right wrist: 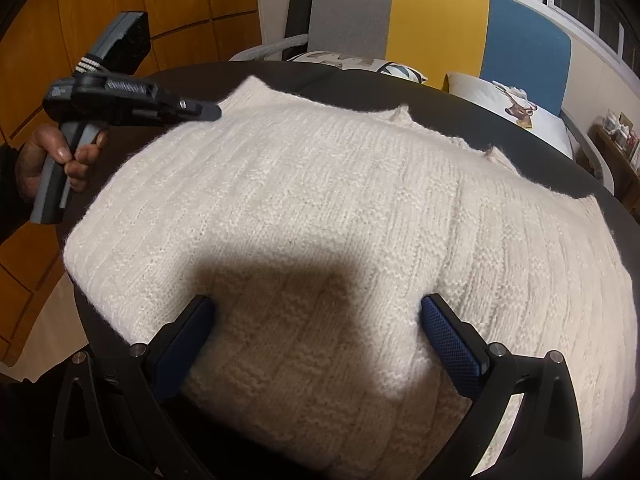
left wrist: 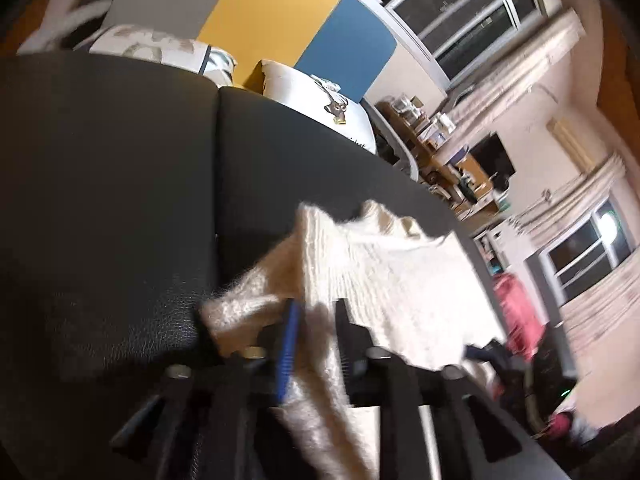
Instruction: Fold clothes
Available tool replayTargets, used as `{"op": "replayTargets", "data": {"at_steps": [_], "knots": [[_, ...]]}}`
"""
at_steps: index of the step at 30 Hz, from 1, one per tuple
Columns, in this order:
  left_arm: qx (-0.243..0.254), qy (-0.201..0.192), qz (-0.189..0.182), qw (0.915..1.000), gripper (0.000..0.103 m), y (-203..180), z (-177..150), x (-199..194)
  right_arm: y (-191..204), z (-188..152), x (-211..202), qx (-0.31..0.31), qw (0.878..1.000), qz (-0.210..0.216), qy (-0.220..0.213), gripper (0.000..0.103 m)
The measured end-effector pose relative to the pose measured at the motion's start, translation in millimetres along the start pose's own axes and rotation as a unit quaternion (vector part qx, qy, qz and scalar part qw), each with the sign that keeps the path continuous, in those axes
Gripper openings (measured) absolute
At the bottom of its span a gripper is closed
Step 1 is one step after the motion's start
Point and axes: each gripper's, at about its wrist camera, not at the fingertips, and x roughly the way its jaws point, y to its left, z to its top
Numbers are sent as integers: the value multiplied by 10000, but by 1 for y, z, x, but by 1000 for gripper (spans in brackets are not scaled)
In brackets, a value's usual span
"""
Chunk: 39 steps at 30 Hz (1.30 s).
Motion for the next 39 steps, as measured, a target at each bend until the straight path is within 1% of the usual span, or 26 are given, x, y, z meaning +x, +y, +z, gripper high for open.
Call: {"op": "replayTargets", "data": {"at_steps": [1, 2, 4, 5, 6, 7, 9, 12, 15, 16, 18, 20, 21, 23, 24, 25, 27, 28, 30, 32, 33, 34, 35, 36, 37, 39], "knots": [[-84, 17, -79, 9999, 24, 2, 2, -2, -1, 0, 0, 0, 10000, 0, -4, 103], [-98, 59, -73, 9999, 25, 2, 5, 1, -1, -1, -1, -1, 10000, -1, -11, 103], [-25, 187, -5, 9998, 25, -1, 12, 11, -2, -2, -1, 4, 10000, 1, -48, 103], [93, 329, 112, 9994, 24, -6, 14, 18, -1, -3, -2, 7, 10000, -2, -67, 103], [222, 488, 255, 9982, 15, -11, 15, 26, -1, -3, -2, 9, 10000, -4, -78, 103], [391, 498, 424, 9971, 7, -17, 14, 29, -1, -4, -2, 10, 10000, -4, -85, 103], [662, 409, 796, 9938, 5, -28, 11, 28, -1, -4, -2, 13, 10000, 3, -99, 103], [439, 126, 1317, 9902, 5, -26, 7, 25, -3, -5, -3, 9, 9999, 23, -127, 103], [597, -82, 1824, 9814, 5, -40, 4, 28, -3, -5, -3, -16, 9999, 26, -122, 103], [522, -93, 1853, 9812, 5, -42, 4, 28, -3, -5, -3, -22, 9999, 15, -111, 103], [256, -97, 1834, 9826, 11, -42, 6, 27, -4, -5, -4, -13, 10000, -3, -76, 103], [-24, -333, 1756, 9839, 20, -40, 9, 12, -5, -2, -5, 0, 10000, 4, 34, 103], [-65, -465, 1694, 9844, 20, -43, 8, 3, -6, 1, -7, 3, 9999, 60, 114, 103], [-83, -730, 1556, 9851, 20, -52, 4, -15, -15, 6, -14, 129, 9994, 289, 139, 103], [-92, -862, 1487, 9851, 21, -56, 3, -24, -20, 9, -20, 251, 9987, 438, 86, 103], [3, -898, 1317, 9872, 22, -63, -2, -26, -29, 12, -28, 407, 9978, 518, -42, 103], [257, -908, 911, 9914, 24, -77, -15, -28, -47, 16, -36, 550, 9982, 197, -116, 103], [399, -828, 942, 9913, 24, -83, -18, -23, -57, 18, -39, 603, 9981, -4, -129, 103], [791, -511, 1368, 9861, 24, -92, -30, -3, -75, 22, -45, 707, 9965, -405, -155, 103], [853, -191, 1649, 9824, 24, -86, -40, 15, -99, 21, -36, 836, 9920, -939, 146, 103], [817, -36, 1741, 9813, 24, -79, -45, 23, -109, 16, -29, 905, 9892, -1101, 351, 103], [772, -7, 1738, 9817, 24, -76, -47, 24, -119, 12, -22, 973, 9857, -1262, 556, 103], [723, -17, 1706, 9827, 22, -73, -47, 22, -127, 7, -18, 1068, 9852, -1200, 598, 103], [630, -11, 1701, 9834, 21, -70, -45, 21, -131, 2, -18, 1170, 9860, -1091, 477, 103], [551, -1, 1710, 9837, 21, -68, -42, 22, -132, 0, -18, 1197, 9860, -1085, 403, 103], [559, 31, 1783, 9824, 21, -66, -34, 24, -129, -2, -18, 1182, 9858, -1142, 338, 103]]}}
